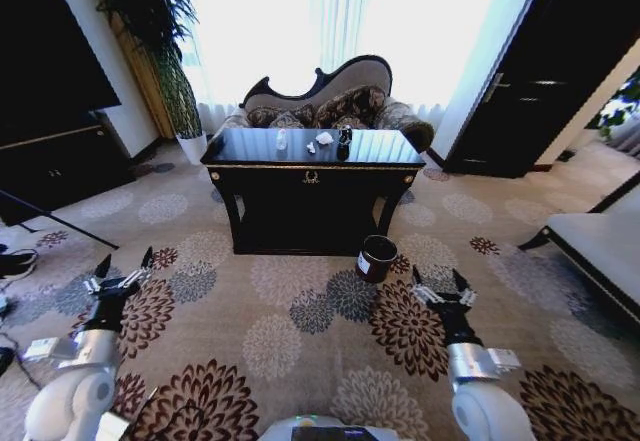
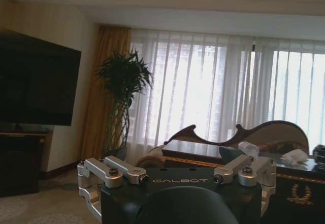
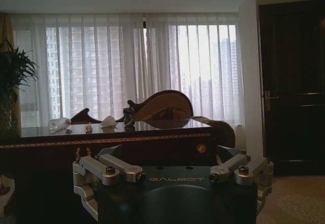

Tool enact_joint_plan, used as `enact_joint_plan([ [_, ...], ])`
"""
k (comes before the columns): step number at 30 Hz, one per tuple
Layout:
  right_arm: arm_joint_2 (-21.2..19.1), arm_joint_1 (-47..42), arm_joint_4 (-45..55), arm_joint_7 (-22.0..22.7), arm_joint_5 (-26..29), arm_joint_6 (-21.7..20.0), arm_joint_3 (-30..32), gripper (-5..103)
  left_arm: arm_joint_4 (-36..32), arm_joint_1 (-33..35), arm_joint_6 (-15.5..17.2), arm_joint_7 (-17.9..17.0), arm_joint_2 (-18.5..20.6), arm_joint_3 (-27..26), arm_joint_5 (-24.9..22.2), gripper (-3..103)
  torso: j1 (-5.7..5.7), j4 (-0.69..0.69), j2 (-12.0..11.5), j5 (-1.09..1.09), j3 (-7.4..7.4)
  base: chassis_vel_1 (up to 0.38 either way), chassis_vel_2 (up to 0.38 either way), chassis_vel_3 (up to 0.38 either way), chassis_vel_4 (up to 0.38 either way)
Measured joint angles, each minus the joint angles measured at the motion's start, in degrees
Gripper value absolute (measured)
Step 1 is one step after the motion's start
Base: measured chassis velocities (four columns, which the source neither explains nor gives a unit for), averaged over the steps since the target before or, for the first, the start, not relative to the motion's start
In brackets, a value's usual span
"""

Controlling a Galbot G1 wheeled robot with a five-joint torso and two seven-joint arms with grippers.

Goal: Move to the front of the table and place the trash on the table into the trash bin.

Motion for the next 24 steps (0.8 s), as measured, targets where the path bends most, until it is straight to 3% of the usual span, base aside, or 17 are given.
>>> enact_joint_plan([
  [7, 2.14, 0.36, 0.28, -1.08, -4.77, 1.07, -0.92, 100, 0.21, -1.16, 2.04, -1.03, 0.09, 1.34, -2.93, 100, 0.01, 0.01, -0.01, -0.02, 0.00, 0.000, 0.000, 0.000, 0.000],
  [14, 3.23, 0.80, -0.40, -1.57, -7.80, 2.24, -2.30, 100, -1.08, -0.38, 1.91, -0.90, 0.19, 0.95, -4.49, 100, 0.01, 0.01, -0.01, 0.02, 0.00, 0.000, 0.000, 0.000, 0.000],
  [21, 3.96, 0.09, -2.26, -4.19, -6.72, 3.55, -2.13, 100, -1.69, 0.56, 2.24, -3.64, -1.09, 0.20, -3.23, 100, 0.00, 0.01, -0.01, 0.01, 0.00, 0.000, 0.000, 0.000, 0.000],
  [24, 3.99, -0.14, -2.26, -4.88, -3.78, 3.44, -2.60, 100, -3.24, 1.58, 2.99, -4.63, -2.09, -0.28, -2.64, 100, 0.00, 0.00, -0.01, 0.02, 0.00, 0.000, 0.000, 0.000, 0.000],
])
